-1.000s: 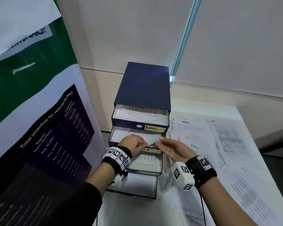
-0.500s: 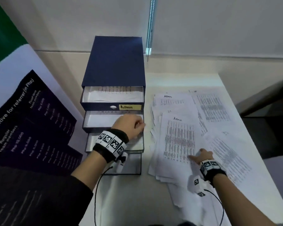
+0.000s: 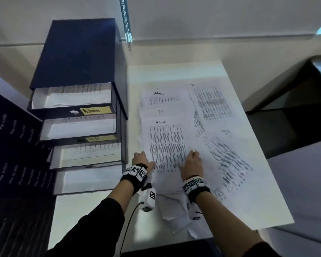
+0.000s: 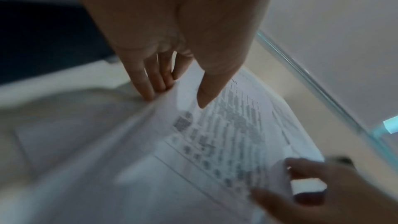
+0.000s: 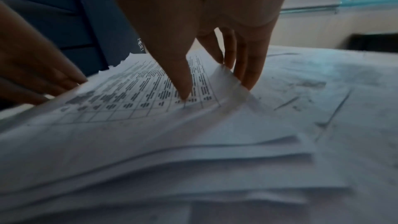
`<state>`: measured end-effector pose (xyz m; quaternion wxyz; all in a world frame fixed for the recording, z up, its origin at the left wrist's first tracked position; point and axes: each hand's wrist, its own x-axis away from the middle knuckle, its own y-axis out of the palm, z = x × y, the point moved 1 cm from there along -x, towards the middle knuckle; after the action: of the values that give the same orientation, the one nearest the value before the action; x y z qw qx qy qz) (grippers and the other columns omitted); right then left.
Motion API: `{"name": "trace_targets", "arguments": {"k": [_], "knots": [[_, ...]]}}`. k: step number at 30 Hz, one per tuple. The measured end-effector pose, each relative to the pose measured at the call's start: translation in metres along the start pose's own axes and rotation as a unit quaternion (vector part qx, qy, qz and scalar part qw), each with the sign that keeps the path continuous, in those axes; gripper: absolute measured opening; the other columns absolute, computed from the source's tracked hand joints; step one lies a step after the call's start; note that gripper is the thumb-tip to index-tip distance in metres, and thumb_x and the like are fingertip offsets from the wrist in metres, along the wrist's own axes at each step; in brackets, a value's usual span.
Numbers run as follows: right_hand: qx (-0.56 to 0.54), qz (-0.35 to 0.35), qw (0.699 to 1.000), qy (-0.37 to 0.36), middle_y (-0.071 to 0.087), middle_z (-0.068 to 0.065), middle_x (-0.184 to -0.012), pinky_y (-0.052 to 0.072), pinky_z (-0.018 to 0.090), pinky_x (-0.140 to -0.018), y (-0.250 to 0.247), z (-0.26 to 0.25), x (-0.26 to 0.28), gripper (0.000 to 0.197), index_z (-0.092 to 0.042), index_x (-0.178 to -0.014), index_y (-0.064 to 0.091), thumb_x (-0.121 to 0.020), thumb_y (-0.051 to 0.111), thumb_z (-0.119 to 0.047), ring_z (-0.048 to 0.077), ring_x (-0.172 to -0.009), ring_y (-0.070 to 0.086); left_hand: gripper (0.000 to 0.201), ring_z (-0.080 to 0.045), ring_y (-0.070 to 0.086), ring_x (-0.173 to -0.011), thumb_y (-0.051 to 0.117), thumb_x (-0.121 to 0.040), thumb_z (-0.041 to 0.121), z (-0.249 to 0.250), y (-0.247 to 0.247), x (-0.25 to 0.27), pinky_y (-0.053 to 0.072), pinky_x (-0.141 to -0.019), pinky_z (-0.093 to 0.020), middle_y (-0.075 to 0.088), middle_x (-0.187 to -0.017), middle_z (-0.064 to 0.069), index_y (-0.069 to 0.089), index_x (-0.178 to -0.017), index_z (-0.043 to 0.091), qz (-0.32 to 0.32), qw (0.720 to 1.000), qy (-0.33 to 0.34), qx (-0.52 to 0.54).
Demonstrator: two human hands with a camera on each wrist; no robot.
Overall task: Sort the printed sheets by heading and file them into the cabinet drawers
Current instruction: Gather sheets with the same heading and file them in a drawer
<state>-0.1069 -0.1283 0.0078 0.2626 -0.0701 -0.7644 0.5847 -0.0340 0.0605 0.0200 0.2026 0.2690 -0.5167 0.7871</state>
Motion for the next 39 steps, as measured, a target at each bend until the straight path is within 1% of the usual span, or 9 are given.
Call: {"name": "trace_targets", "arguments": {"k": [8,12,16,20,23,25,29,33,39], "knots": [[-0.058,-0.002,0.998,-0.037,0.036,0.017,-0.14,0.046,0.038,-0.104,0.009,0.008,-0.012,0.073,-0.004,-0.139,0.033,-0.079,0.074,-0.012,0.033,-0.127,0.043,0.068,-0.031,0.046,-0.132,0.062,-0.091,0.019,0.016,0.012,0.011,0.04,-0.108,-0.035,0.045,-0.147,-0.016,0.03,-0.151,0.009,0.067,0.985,-0.045,0.154],[-0.103,-0.016,0.994,-0.026,0.037,0.017,-0.142,0.041,0.035,-0.108,0.006,0.015,-0.022,0.099,-0.003,-0.149,0.014,-0.075,0.079,-0.014,0.03,-0.128,0.044,0.071,-0.03,0.043,-0.136,0.062,-0.092,0.019,0.022,0.017,0.025,0.036,-0.11,-0.032,0.039,-0.152,-0.013,0.026,-0.153,0.01,0.07,0.981,-0.036,0.176],[-0.128,-0.042,0.991,-0.019,0.033,0.016,-0.145,0.04,0.037,-0.109,0.006,0.021,-0.031,0.103,-0.006,-0.151,0.013,-0.074,0.081,-0.02,0.032,-0.129,0.043,0.044,-0.028,0.054,-0.124,0.063,-0.091,0.01,0.023,0.018,0.028,0.046,-0.095,-0.024,0.054,-0.139,-0.015,0.054,-0.134,0.006,0.103,0.977,-0.027,0.186],[-0.212,-0.057,0.975,0.033,0.049,0.007,-0.125,0.049,0.031,-0.095,0.013,0.039,-0.046,0.071,-0.009,-0.133,0.043,-0.073,0.08,-0.021,0.025,-0.112,0.056,0.065,-0.016,0.057,-0.121,0.056,-0.088,-0.011,0.019,0.032,0.025,0.032,-0.093,-0.001,0.071,-0.11,-0.004,0.033,-0.147,-0.003,0.101,0.971,0.012,0.217],[-0.261,-0.155,0.953,0.012,0.055,-0.002,-0.126,0.043,0.022,-0.095,0.025,0.058,-0.06,0.065,-0.018,-0.13,0.049,-0.076,0.075,-0.045,0.018,-0.119,0.054,0.059,-0.018,0.031,-0.144,0.061,-0.081,-0.01,0.012,0.041,0.026,0.016,-0.111,-0.018,0.061,-0.13,-0.001,0.074,-0.1,0.044,0.098,0.972,0.073,0.2],[-0.294,-0.155,0.943,-0.003,0.06,-0.003,-0.116,0.04,0.012,-0.086,0.012,0.064,-0.062,0.035,-0.015,-0.119,0.06,-0.088,0.067,-0.03,0.018,-0.112,0.056,0.083,-0.022,0.027,-0.146,0.065,-0.078,-0.009,0.008,0.041,0.027,0.019,-0.109,-0.019,0.05,-0.143,-0.011,0.058,-0.07,0.073,0.097,0.97,0.085,0.207],[-0.385,-0.139,0.912,0.002,0.072,0.001,-0.082,0.056,0.029,-0.07,-0.026,0.086,-0.039,0.008,-0.02,-0.078,0.069,-0.081,0.075,-0.024,0.021,-0.079,0.07,0.021,-0.021,0.037,-0.139,0.076,-0.08,0.02,0.005,0.036,0.023,0.029,-0.117,-0.034,0.037,-0.152,-0.002,0.073,-0.1,0.026,0.096,0.968,0.102,0.207],[-0.377,-0.189,0.907,0.001,0.072,-0.004,-0.087,0.059,0.023,-0.068,-0.037,0.113,-0.013,0.022,-0.016,-0.09,0.068,-0.074,0.078,-0.005,0.022,-0.089,0.071,0.074,-0.02,0.041,-0.138,0.072,-0.084,0.022,0.018,0.033,0.01,0.032,-0.114,-0.028,0.044,-0.148,-0.002,0.036,-0.148,0.01,0.066,0.97,0.122,0.199],[-0.262,-0.171,0.949,0.043,0.062,0.009,-0.123,0.051,0.031,-0.083,-0.042,0.158,-0.005,0.094,-0.02,-0.146,0.028,-0.071,0.084,-0.023,0.027,-0.103,0.062,0.08,-0.026,0.034,-0.139,0.068,-0.087,0.024,0.031,0.039,-0.001,0.026,-0.116,-0.032,0.036,-0.15,-0.012,0.025,-0.152,0.009,0.076,0.981,0.096,0.153]]}}
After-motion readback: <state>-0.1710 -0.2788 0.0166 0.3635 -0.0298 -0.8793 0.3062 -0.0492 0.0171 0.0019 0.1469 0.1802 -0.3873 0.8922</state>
